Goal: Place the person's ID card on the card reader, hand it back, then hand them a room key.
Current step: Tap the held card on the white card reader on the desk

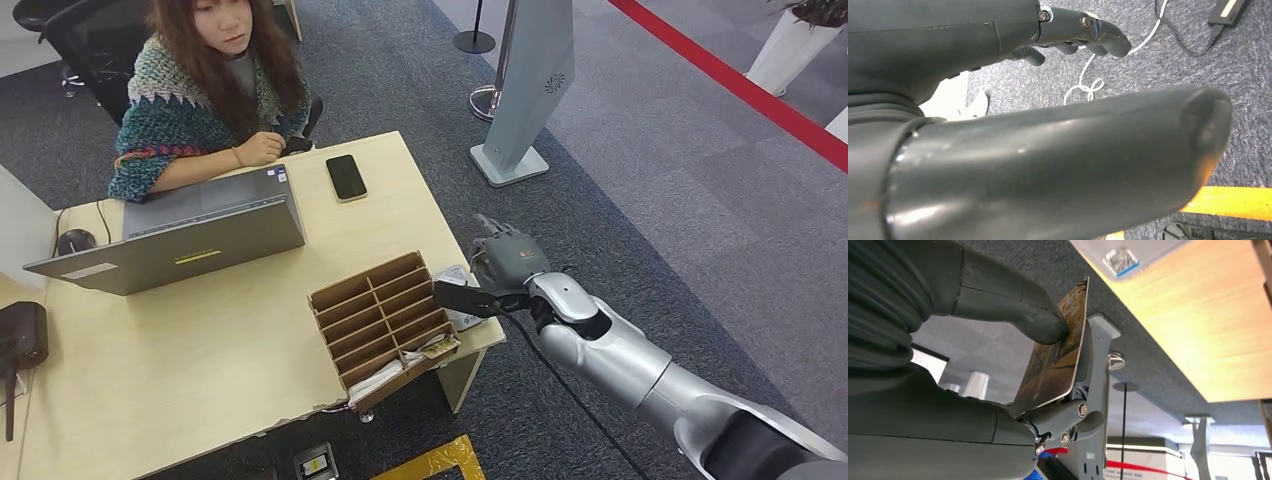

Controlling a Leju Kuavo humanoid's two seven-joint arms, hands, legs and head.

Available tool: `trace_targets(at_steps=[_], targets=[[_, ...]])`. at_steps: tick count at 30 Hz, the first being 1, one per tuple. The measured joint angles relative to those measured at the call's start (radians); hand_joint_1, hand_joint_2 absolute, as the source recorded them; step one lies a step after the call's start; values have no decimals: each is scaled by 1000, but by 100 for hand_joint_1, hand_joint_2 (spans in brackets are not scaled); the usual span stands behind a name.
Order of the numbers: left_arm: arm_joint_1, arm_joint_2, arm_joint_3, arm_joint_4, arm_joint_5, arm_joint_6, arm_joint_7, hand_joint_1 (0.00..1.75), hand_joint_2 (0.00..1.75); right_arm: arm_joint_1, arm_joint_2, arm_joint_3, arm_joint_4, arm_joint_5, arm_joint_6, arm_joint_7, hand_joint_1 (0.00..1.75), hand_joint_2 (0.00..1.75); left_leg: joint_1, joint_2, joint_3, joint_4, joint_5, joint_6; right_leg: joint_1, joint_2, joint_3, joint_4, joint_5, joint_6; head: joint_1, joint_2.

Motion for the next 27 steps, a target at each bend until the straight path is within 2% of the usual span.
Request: trace_targets(at_steps=[9,27], targets=[[0,1,0,0,-19,-13,2,0,0,16,22,26,18,-5,34,-10,175,175,0,0,0,0,0,0,0,0,0,0,0,0,0,0],[-1,4,0,0,-38,-22,6,0,0,6,70,72,83,-39,23,-56,175,175,0,0,0,0,0,0,0,0,0,0,0,0,0,0]])
